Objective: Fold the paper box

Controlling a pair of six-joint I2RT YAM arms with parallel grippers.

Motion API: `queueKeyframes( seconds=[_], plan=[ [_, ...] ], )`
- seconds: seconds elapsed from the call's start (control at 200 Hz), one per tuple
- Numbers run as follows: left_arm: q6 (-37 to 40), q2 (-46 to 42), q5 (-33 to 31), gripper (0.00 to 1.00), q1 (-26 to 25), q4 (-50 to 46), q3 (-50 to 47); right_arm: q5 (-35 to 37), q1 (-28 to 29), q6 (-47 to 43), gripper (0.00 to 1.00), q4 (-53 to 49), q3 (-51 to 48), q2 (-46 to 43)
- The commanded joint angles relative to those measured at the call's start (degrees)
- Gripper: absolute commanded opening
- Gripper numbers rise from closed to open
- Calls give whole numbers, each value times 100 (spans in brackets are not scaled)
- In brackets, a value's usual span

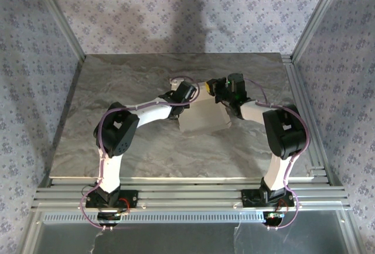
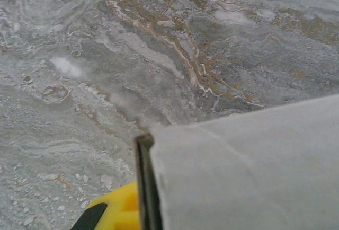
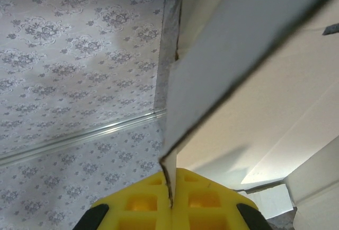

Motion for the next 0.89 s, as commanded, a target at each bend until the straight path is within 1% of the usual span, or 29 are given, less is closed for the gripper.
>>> queueKeyframes(
  seconds=[0.0,0.305,0.51,0.725,0.81,0.889],
  plan=[
    [-118,216,-567,0,80,-964,47,-175,77,125,0,73,-157,-251],
    [-133,-43,-875,0,79,-1156,-216,-56,167,208,0,-231,-351,-557],
    [-83,-204,-1078,0,84,-1138,-530,-8,357,306,0,-146,-454,-592],
    [-81,-163,-1551,0,39,-1417,-536,113,482,385,0,-285,-555,-667],
    [-199,-127,-1560,0,45,-1517,-524,40,488,382,0,-376,-513,-643],
    [-245,-236,-1365,0,52,-1224,-745,-25,495,329,0,-542,-455,-643]
  ],
)
